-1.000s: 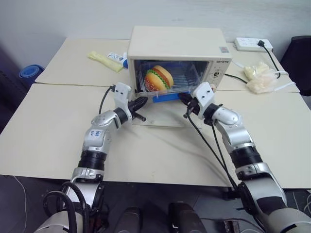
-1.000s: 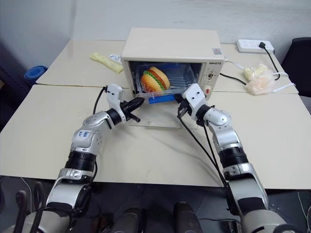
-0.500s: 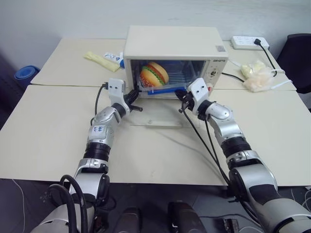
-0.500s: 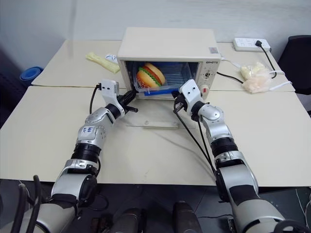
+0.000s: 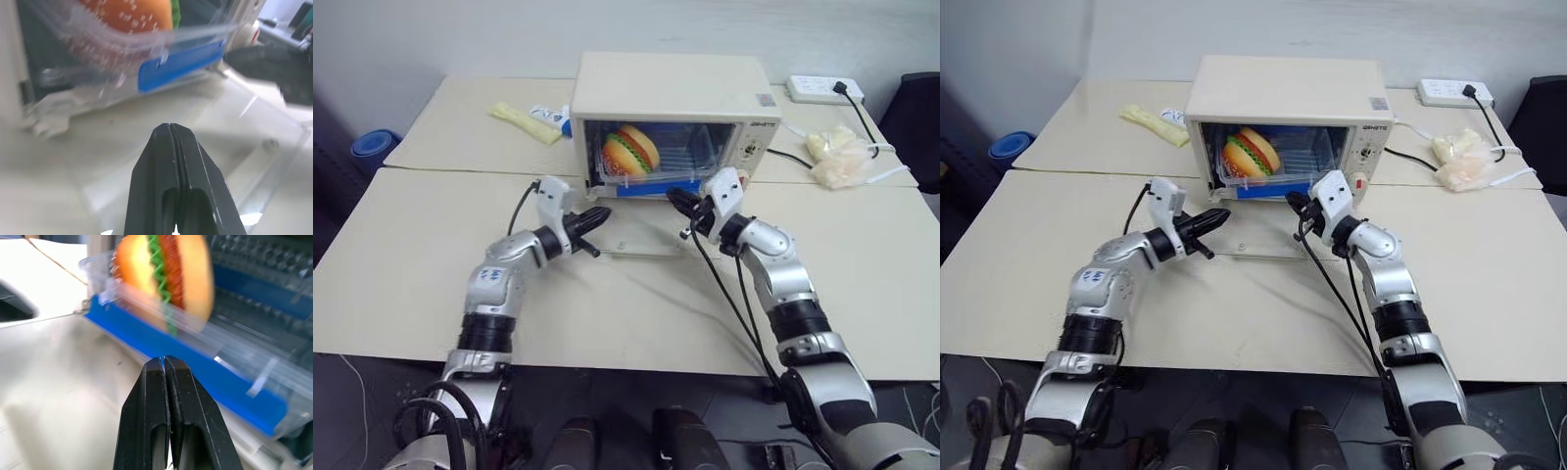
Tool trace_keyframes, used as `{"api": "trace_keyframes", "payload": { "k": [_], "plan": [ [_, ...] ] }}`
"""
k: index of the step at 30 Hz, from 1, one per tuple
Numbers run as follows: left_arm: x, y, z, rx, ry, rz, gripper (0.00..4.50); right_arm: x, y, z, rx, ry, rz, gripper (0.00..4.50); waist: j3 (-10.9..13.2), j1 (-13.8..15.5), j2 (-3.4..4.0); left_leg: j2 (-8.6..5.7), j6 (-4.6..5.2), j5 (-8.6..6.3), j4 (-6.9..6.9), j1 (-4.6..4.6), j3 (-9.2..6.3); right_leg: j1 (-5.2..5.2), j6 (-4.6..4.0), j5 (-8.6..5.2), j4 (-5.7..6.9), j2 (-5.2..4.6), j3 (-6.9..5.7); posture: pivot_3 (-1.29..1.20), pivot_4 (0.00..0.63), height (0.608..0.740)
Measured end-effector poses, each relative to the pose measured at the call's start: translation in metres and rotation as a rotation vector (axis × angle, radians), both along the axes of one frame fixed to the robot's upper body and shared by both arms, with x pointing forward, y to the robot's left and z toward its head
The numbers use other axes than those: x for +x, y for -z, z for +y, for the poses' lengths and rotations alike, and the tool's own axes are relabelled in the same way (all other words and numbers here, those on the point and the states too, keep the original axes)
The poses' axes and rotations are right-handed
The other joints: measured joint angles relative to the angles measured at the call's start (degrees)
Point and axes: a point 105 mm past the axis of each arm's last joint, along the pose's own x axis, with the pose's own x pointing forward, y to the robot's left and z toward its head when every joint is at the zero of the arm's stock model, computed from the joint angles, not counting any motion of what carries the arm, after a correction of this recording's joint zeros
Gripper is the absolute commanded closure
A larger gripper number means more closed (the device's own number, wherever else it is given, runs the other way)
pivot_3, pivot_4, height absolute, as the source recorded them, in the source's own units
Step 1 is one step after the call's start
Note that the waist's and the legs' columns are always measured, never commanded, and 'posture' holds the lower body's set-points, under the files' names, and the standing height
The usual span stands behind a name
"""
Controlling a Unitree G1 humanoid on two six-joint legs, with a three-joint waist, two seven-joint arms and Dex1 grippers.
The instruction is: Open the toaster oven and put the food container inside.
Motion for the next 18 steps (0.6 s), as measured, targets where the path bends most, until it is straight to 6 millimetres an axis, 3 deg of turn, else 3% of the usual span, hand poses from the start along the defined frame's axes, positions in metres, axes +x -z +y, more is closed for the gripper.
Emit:
{"api": "trace_keyframes", "payload": {
  "k": [7,13,16,18],
  "plan": [
    [0.035,-0.011,-0.006,-0.024,-0.122,-0.031,4.50,-0.033,0.009,-0.024,-0.026,0.011,0.018,4.42,0.0,0.1,0.00,0.03,0.00,0.00,-0.07,0.00,0.08,-0.03,0.02,0.01,-0.01,0.05,0.00,0.00,0.150,0.740],
    [0.040,-0.008,-0.001,-0.041,-0.135,-0.037,4.50,-0.058,0.002,-0.064,-0.024,0.092,0.030,4.42,0.0,0.3,-0.01,0.02,0.02,-0.01,-0.06,0.00,0.09,-0.03,0.02,0.01,-0.06,0.06,0.01,0.00,0.150,0.740],
    [0.030,-0.012,0.003,-0.044,-0.052,-0.043,3.92,-0.065,0.002,-0.083,-0.039,0.127,0.051,4.50,0.0,0.1,-0.01,0.06,0.02,-0.01,-0.11,0.04,0.15,-0.03,0.02,0.01,-0.03,0.09,0.06,0.00,0.150,0.740],
    [0.015,-0.013,0.017,-0.022,0.015,-0.049,3.35,-0.069,0.005,-0.096,-0.056,0.148,0.073,4.50,0.0,-0.2,-0.01,0.13,0.01,-0.01,-0.15,0.05,0.17,-0.03,0.02,0.01,0.00,0.14,0.09,0.00,0.150,0.740]
  ]
}}
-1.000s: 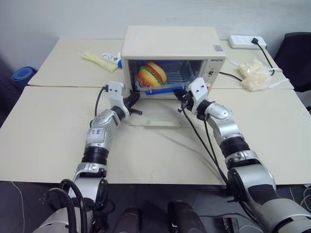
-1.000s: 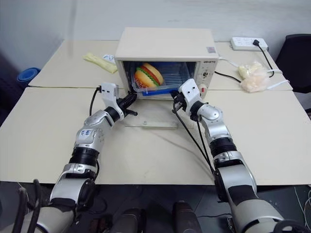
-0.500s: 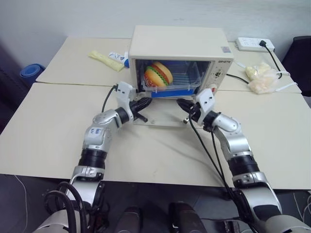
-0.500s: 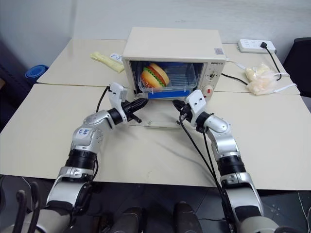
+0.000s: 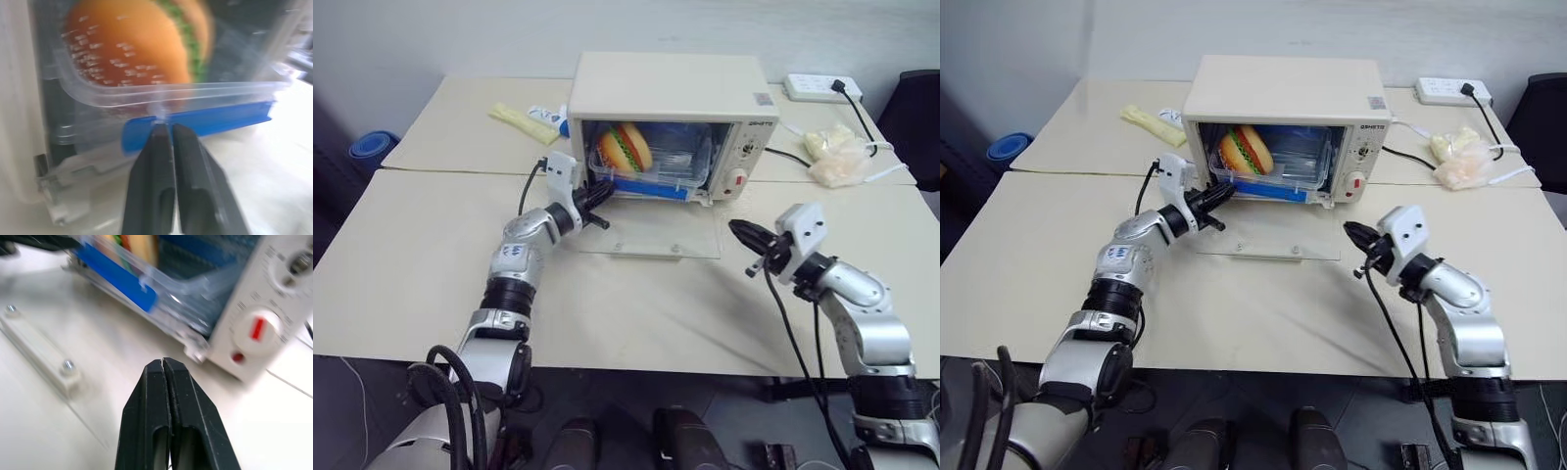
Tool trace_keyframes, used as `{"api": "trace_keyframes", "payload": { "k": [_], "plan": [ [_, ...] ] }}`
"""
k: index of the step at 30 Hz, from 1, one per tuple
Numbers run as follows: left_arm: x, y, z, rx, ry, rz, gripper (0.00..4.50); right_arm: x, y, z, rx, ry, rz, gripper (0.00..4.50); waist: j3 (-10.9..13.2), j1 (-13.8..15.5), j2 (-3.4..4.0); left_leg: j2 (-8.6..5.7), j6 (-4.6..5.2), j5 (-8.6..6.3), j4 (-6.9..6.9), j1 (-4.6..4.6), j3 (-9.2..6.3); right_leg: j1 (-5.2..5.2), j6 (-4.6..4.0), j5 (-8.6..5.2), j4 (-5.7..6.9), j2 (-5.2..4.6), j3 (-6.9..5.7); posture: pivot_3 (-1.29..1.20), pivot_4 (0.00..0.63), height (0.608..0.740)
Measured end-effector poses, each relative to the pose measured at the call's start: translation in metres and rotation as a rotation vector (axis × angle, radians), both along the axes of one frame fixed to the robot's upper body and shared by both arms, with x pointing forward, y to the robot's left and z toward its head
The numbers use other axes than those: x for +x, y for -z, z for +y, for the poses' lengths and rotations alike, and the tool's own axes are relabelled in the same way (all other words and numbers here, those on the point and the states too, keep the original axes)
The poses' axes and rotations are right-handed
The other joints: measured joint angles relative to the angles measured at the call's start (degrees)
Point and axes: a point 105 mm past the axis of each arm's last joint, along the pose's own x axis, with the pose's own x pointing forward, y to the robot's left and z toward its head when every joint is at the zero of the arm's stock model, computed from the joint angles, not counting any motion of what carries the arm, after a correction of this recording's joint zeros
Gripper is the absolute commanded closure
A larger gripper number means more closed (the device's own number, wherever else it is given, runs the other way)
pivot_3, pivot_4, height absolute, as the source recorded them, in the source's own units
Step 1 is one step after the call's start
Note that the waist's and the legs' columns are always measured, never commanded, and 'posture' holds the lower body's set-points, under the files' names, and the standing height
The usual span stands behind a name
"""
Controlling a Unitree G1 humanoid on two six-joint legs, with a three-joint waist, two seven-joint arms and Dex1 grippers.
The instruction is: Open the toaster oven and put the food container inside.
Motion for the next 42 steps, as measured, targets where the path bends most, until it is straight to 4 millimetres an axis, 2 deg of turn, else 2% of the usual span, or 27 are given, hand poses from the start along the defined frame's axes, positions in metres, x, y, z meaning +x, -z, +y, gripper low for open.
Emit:
{"api": "trace_keyframes", "payload": {
  "k": [3,5,7,9,12,14,17,22,27,35,42],
  "plan": [
    [-0.027,-0.004,0.025,0.053,0.093,-0.043,2.43,-0.001,0.009,-0.012,-0.012,0.004,0.043,4.50,0.0,-0.5,0.00,0.06,-0.02,0.01,-0.01,0.04,-0.01,0.02,-0.01,0.00,-0.09,0.03,0.00,0.00,0.150,0.740],
    [-0.054,-0.011,0.042,0.111,0.202,-0.121,1.83,0.001,0.024,-0.018,-0.012,-0.005,0.094,4.50,0.0,-0.8,0.01,0.05,-0.02,0.01,-0.01,0.09,-0.02,0.07,-0.02,-0.01,-0.11,-0.01,-0.01,0.00,0.150,0.740],
    [-0.061,-0.019,0.049,0.121,0.228,-0.162,1.44,0.001,0.035,-0.022,-0.008,-0.003,0.134,4.50,0.0,-0.5,0.07,0.02,0.01,0.01,0.04,0.10,-0.07,0.13,-0.02,-0.01,-0.15,-0.05,-0.04,0.00,0.150,0.740],
    [-0.085,-0.014,0.069,0.180,0.337,-0.118,0.97,0.010,0.043,-0.007,-0.037,-0.116,0.150,4.50,0.0,-0.9,0.06,0.02,0.04,0.01,0.00,0.16,-0.04,0.16,-0.02,-0.01,-0.15,-0.03,-0.03,0.00,0.150,0.740],
    [-0.091,-0.017,0.078,0.171,0.356,-0.105,0.06,0.012,0.061,0.008,-0.011,-0.207,0.190,4.50,0.1,-1.0,0.07,0.04,0.05,0.00,-0.03,0.14,-0.08,0.15,-0.03,-0.01,-0.16,-0.03,-0.05,0.00,0.150,0.740],
    [-0.094,-0.021,0.074,0.152,0.376,-0.113,0.02,0.014,0.067,0.030,0.026,-0.289,0.183,4.50,0.1,-1.0,0.08,0.04,0.04,0.00,0.01,0.09,-0.08,0.13,-0.02,-0.01,-0.14,-0.04,-0.04,0.00,0.150,0.740],
    [-0.099,-0.027,0.069,0.133,0.397,-0.132,0.02,0.019,0.059,0.046,0.044,-0.343,0.133,4.50,0.1,-1.0,0.09,0.03,0.04,0.00,0.03,0.08,-0.10,0.13,-0.02,-0.01,-0.10,-0.07,-0.05,0.00,0.150,0.740],
    [-0.103,-0.021,0.073,0.116,0.370,-0.115,0.02,0.021,0.046,0.051,0.064,-0.364,0.055,4.50,0.1,-1.0,0.09,0.04,0.03,-0.01,0.01,0.09,-0.13,0.13,-0.03,-0.01,-0.15,-0.06,-0.05,0.00,0.150,0.740],
    [-0.101,-0.027,0.082,0.085,0.311,-0.126,0.02,0.024,0.035,0.052,0.143,-0.344,0.010,4.50,0.1,-1.0,0.11,0.04,0.03,-0.01,0.01,0.09,-0.13,0.11,-0.03,-0.01,-0.15,-0.06,-0.05,0.00,0.150,0.740],
    [-0.094,-0.028,0.084,0.045,0.244,-0.136,0.02,0.043,-0.047,0.065,0.277,-0.340,-0.214,4.50,0.1,-1.1,0.15,0.06,0.00,-0.01,0.00,0.09,-0.13,0.08,-0.03,-0.01,-0.11,-0.05,-0.06,0.00,0.150,0.740],
    [-0.093,-0.029,0.085,0.041,0.227,-0.160,0.02,0.063,-0.073,0.076,0.355,-0.325,-0.235,4.50,0.1,-1.1,0.15,0.06,0.00,-0.01,-0.03,0.06,-0.14,0.08,-0.03,-0.01,-0.11,-0.06,-0.07,0.00,0.150,0.740]
  ]
}}
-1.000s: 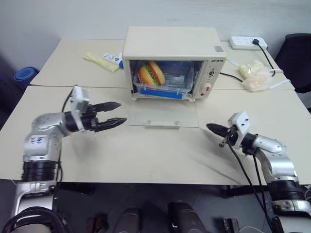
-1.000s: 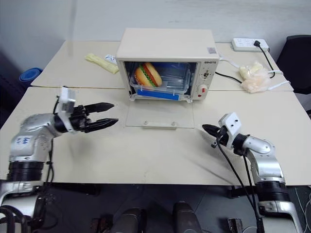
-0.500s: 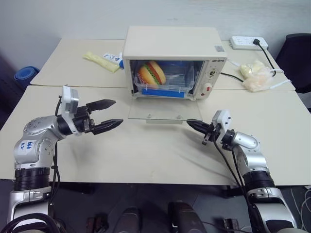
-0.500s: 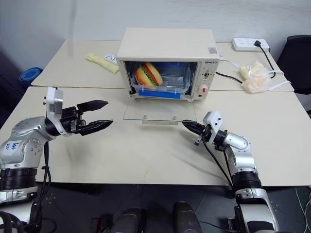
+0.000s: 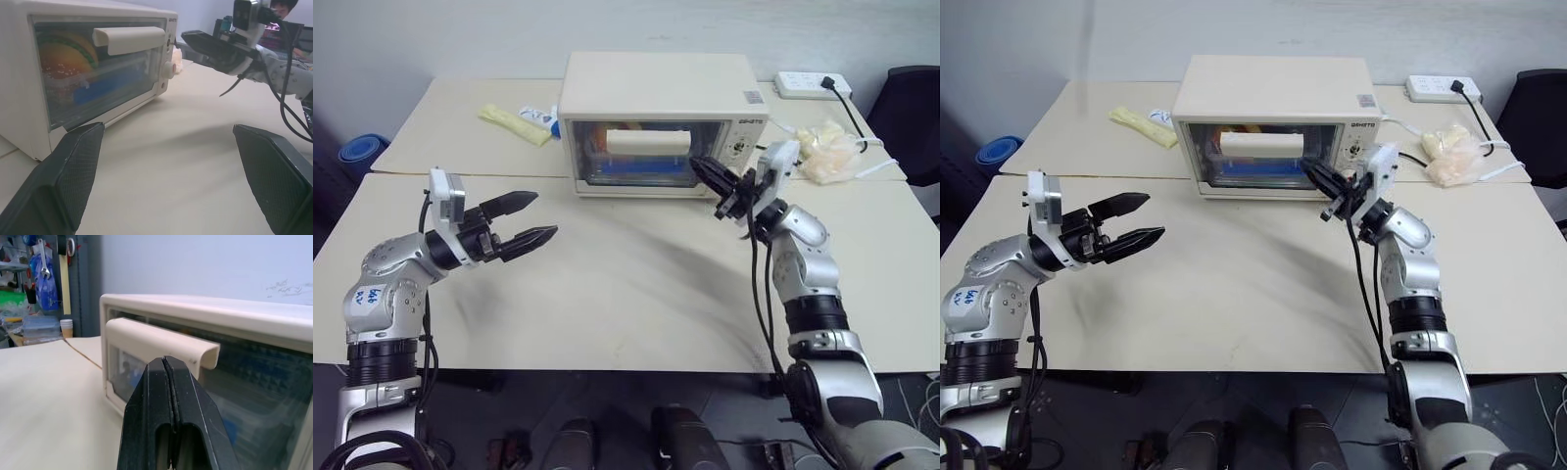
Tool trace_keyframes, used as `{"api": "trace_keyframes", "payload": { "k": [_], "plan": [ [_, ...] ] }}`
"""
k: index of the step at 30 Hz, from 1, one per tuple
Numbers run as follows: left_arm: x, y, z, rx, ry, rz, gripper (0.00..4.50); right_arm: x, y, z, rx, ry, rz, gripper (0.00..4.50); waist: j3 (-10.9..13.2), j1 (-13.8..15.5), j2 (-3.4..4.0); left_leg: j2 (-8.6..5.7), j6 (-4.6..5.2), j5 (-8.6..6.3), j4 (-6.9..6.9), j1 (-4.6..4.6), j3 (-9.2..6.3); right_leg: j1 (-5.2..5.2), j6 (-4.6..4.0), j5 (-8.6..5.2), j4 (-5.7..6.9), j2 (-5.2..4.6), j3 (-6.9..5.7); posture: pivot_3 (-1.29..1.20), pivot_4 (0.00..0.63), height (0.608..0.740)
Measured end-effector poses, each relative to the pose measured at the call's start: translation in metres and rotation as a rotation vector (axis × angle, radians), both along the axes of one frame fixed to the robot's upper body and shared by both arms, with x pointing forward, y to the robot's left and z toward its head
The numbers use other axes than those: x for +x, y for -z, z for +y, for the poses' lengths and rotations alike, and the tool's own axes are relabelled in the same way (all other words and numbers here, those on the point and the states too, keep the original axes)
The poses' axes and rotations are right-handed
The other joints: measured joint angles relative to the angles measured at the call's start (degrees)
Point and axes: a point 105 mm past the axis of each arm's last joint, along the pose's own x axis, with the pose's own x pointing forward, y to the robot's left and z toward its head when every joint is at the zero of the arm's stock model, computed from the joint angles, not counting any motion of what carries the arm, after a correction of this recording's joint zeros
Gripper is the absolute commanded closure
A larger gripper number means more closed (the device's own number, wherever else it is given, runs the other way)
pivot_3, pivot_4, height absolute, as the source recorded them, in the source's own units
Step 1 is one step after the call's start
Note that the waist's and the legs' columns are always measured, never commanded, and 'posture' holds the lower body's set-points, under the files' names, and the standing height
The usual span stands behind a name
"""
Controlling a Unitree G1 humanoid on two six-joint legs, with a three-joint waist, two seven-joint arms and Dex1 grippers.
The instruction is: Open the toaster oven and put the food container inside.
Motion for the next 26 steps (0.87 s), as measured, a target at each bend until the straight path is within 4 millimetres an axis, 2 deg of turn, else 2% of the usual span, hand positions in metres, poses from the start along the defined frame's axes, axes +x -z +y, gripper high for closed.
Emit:
{"api": "trace_keyframes", "payload": {
  "k": [4,6,7,9,13,16,18,22,26],
  "plan": [
    [0.002,0.008,0.005,0.006,-0.027,0.004,0.02,0.005,0.004,-0.003,-0.001,0.007,0.030,4.50,0.0,0.0,0.01,0.00,0.01,0.00,-0.03,-0.03,0.01,0.00,0.00,0.00,0.03,-0.01,0.01,0.00,0.150,0.740],
    [0.002,0.012,0.006,0.020,-0.034,0.002,0.00,0.000,0.007,-0.011,-0.003,-0.006,0.045,4.13,0.0,0.1,0.01,0.00,0.02,-0.01,-0.03,-0.10,-0.03,-0.01,0.00,0.00,0.01,-0.02,-0.03,0.00,0.150,0.740],
    [0.000,0.014,0.008,0.037,-0.040,0.003,0.00,-0.010,0.008,-0.015,-0.037,-0.030,0.030,3.94,0.0,0.3,0.01,0.00,0.05,-0.04,-0.04,-0.12,-0.08,-0.02,0.00,0.00,0.00,-0.03,-0.06,0.00,0.150,0.740],
    [-0.005,0.023,0.017,0.076,-0.057,0.029,0.00,-0.032,0.016,-0.027,-0.144,-0.078,0.023,3.30,0.0,0.3,0.03,-0.02,0.12,-0.13,-0.07,-0.16,-0.07,-0.02,0.00,0.00,-0.06,-0.04,-0.04,0.00,0.150,0.740],
    [-0.023,0.046,0.035,0.147,-0.075,0.090,0.00,-0.078,0.050,-0.043,-0.372,-0.171,0.051,1.89,0.0,0.1,0.03,-0.01,0.22,-0.23,-0.15,-0.15,0.00,0.04,0.00,0.00,-0.42,-0.04,0.00,0.00,0.150,0.740],
    [-0.038,0.062,0.044,0.215,-0.082,0.115,0.00,-0.105,0.078,-0.051,-0.447,-0.226,0.121,0.85,0.0,0.0,0.04,0.02,0.21,-0.23,-0.18,-0.01,0.08,0.09,0.00,0.00,-0.51,-0.03,0.06,0.00,0.150,0.740],
    [-0.045,0.070,0.046,0.239,-0.085,0.115,0.00,-0.117,0.090,-0.052,-0.476,-0.251,0.130,0.13,0.0,0.1,0.05,0.03,0.37,-0.29,-0.19,0.06,0.07,0.16,0.00,0.00,-0.51,-0.03,0.05,0.00,0.150,0.740],
    [-0.053,0.076,0.045,0.272,-0.112,0.091,0.00,-0.130,0.107,-0.056,-0.496,-0.266,0.152,0.06,0.0,0.3,0.05,0.08,0.41,-0.27,-0.21,0.19,0.01,0.26,0.00,0.00,-0.48,-0.04,0.03,0.00,0.150,0.740],
    [-0.059,0.080,0.046,0.298,-0.152,0.080,0.00,-0.132,0.112,-0.060,-0.503,-0.252,0.152,0.06,0.0,0.2,0.06,0.09,0.39,-0.27,-0.32,0.21,0.01,0.22,0.00,0.00,-0.48,-0.03,0.04,0.00,0.150,0.740]
  ]
}}
